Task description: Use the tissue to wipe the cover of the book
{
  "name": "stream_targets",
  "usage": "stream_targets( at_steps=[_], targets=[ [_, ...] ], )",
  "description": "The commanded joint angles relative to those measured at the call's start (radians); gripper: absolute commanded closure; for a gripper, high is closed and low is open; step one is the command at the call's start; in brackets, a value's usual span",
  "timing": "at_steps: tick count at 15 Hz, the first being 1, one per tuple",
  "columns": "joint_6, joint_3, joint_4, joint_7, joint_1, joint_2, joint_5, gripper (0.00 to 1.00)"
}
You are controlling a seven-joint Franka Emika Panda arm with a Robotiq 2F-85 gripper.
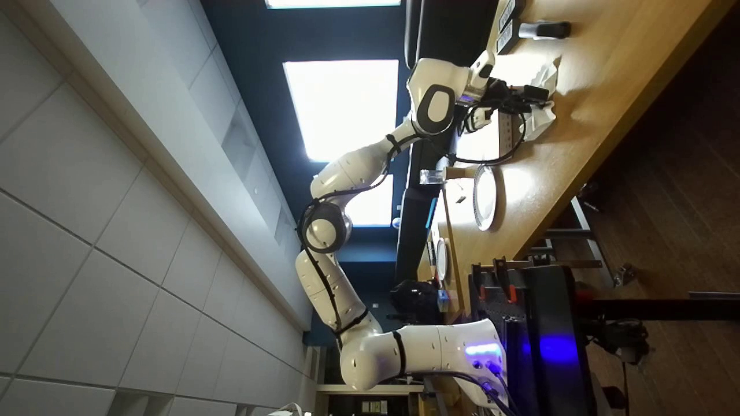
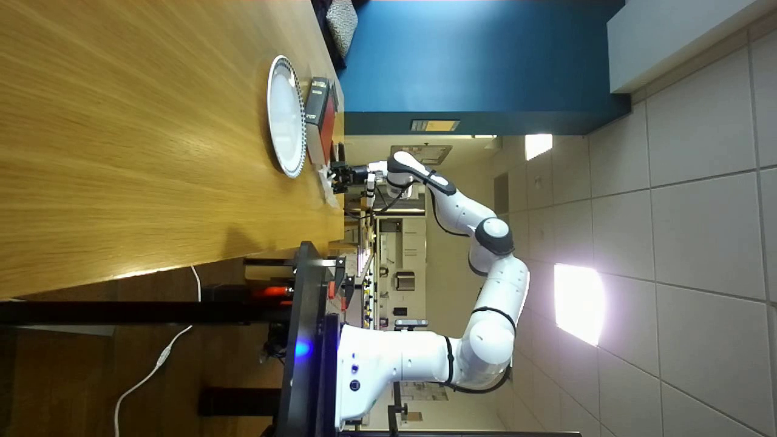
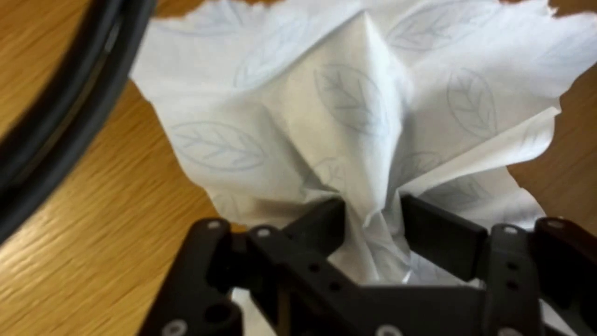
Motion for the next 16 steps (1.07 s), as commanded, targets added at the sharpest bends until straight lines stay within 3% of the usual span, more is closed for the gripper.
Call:
stream_targets(
  at_steps=[1, 3, 7, 12, 16],
  targets=[
    [0.001, 0.012, -0.004, -0.027, -0.014, -0.02, 0.006, 0.94],
    [0.001, 0.015, -0.012, -0.031, -0.015, -0.03, 0.007, 1.0],
    [-0.008, 0.02, -0.041, -0.034, -0.015, -0.074, 0.01, 1.0],
    [-0.031, 0.018, -0.098, -0.024, -0.005, -0.197, 0.009, 1.0],
    [-0.117, 0.023, -0.121, -0.026, 0.009, -0.316, 0.008, 1.0]
  ],
)
